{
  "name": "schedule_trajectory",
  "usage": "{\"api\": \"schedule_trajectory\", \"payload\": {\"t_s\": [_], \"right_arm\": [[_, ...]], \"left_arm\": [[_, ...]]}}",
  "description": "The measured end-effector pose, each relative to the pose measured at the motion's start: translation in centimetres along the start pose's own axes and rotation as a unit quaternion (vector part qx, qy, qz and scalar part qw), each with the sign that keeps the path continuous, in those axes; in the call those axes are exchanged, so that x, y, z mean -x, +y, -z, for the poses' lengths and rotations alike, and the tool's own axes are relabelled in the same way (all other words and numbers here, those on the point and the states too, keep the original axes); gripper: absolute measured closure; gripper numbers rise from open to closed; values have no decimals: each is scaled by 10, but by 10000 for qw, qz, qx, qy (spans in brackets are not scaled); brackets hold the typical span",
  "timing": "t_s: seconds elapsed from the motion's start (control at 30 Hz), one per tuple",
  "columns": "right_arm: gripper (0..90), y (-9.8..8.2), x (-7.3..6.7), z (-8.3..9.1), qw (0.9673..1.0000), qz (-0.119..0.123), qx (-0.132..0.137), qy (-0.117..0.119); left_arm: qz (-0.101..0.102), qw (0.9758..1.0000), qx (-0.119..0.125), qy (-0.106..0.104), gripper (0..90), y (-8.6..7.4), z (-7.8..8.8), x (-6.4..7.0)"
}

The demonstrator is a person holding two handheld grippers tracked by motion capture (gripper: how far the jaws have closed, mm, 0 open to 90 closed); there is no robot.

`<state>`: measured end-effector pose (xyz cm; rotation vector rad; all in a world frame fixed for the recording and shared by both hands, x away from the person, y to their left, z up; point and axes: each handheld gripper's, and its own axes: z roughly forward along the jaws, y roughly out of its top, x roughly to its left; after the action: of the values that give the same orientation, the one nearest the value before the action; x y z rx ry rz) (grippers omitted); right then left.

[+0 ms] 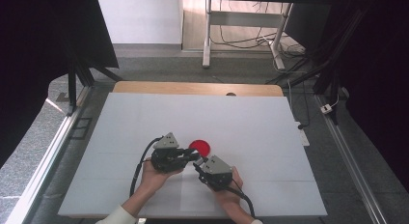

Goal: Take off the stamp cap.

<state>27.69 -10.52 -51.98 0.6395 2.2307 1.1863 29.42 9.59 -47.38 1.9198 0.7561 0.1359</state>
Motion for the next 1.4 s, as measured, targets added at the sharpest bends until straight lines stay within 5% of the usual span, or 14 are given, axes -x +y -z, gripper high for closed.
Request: {"api": "schedule_trajectory", "payload": {"t_s": [1.4], "right_arm": [[650,-1,-1,3,9998,141,105,-60]], "left_arm": [[80,9999,49,-101,757,0,3,-1]]}}
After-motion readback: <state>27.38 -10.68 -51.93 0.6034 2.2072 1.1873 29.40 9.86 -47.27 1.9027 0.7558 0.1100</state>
